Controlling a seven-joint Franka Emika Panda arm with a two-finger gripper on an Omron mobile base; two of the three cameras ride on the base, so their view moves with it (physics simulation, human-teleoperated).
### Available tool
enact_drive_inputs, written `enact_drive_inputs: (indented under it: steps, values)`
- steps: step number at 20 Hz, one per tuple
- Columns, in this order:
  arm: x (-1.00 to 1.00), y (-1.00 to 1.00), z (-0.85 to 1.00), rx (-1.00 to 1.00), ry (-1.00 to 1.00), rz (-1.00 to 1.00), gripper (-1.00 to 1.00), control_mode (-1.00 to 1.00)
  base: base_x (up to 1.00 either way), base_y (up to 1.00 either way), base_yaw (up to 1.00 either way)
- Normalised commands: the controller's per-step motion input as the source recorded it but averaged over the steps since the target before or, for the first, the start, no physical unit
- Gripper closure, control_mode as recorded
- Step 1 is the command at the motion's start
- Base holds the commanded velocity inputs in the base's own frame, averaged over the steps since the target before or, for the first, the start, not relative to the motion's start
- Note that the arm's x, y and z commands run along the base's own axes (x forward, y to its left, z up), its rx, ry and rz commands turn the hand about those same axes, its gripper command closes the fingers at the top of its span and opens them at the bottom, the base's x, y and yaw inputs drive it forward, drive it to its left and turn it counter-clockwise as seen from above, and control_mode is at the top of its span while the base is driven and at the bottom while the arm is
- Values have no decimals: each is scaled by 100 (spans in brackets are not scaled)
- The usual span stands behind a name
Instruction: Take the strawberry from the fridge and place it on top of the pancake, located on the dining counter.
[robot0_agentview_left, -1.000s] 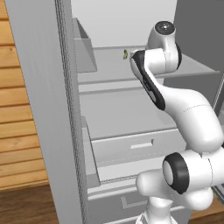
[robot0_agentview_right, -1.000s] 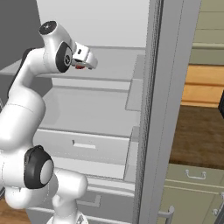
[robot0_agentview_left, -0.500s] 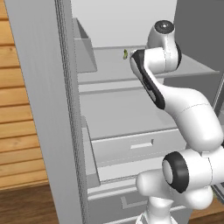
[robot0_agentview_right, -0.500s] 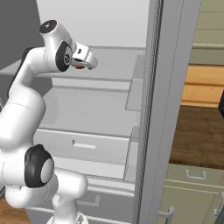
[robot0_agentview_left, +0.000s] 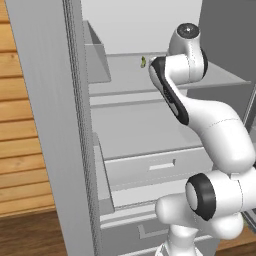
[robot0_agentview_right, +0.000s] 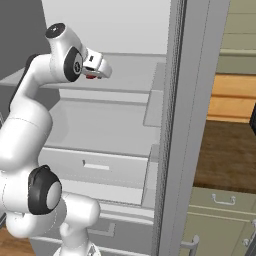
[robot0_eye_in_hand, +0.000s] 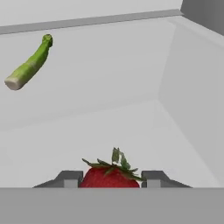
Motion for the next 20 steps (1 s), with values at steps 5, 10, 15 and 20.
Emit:
enact_drive_inputs:
  steps: [5,10,15,20]
  values:
    - [0,0,0,0,0,0,100,-100,0,0,0]
    - [-12,0,0,0,-15,2,100,-100,0,0,0]
    - [-44,1,0,0,-25,21,100,-100,0,0,0]
    - [-91,16,10,0,-9,22,100,-100,0,0,0]
